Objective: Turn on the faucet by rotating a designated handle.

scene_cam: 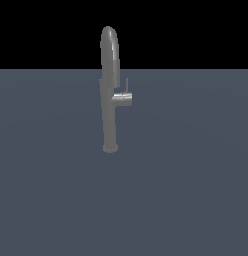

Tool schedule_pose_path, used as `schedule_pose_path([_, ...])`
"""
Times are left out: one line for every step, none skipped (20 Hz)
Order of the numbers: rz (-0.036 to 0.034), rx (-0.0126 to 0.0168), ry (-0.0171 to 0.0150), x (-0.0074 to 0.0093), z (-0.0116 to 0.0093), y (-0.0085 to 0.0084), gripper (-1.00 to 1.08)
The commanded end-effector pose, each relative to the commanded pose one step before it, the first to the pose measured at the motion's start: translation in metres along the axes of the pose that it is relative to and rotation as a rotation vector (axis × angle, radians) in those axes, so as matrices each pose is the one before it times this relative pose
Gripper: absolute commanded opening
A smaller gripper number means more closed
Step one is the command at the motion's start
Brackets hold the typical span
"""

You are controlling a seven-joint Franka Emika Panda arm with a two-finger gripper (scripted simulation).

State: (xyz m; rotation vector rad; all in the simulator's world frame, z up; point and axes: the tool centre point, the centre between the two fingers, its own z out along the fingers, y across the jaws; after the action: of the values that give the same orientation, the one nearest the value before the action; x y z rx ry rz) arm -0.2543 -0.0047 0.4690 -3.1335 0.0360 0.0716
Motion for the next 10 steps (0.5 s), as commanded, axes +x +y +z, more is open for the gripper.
schedule_pose_path([0.00000, 0.00000, 0.00000, 0.00000, 0.00000, 0.00001, -1.00])
schedule_pose_path([0.00000, 0.00000, 0.00000, -0.00007, -0.00010, -0.00027, -1.00])
schedule_pose_path([0.00122, 0.00122, -0.00151, 0.00054, 0.00011, 0.00012, -1.00])
schedule_pose_path([0.00152, 0.00152, -0.00187, 0.00058, 0.00000, -0.00019, -1.00])
schedule_pose_path([0.00211, 0.00212, -0.00260, 0.00081, -0.00001, -0.00028, -1.00])
schedule_pose_path([0.00275, 0.00276, -0.00339, 0.00106, 0.00000, -0.00033, -1.00])
schedule_pose_path([0.00335, 0.00336, -0.00413, 0.00129, 0.00000, -0.00042, -1.00])
schedule_pose_path([0.00400, 0.00401, -0.00492, 0.00154, 0.00001, -0.00048, -1.00])
schedule_pose_path([0.00460, 0.00461, -0.00566, 0.00177, 0.00000, -0.00058, -1.00])
schedule_pose_path([0.00523, 0.00524, -0.00644, 0.00201, 0.00000, -0.00065, -1.00])
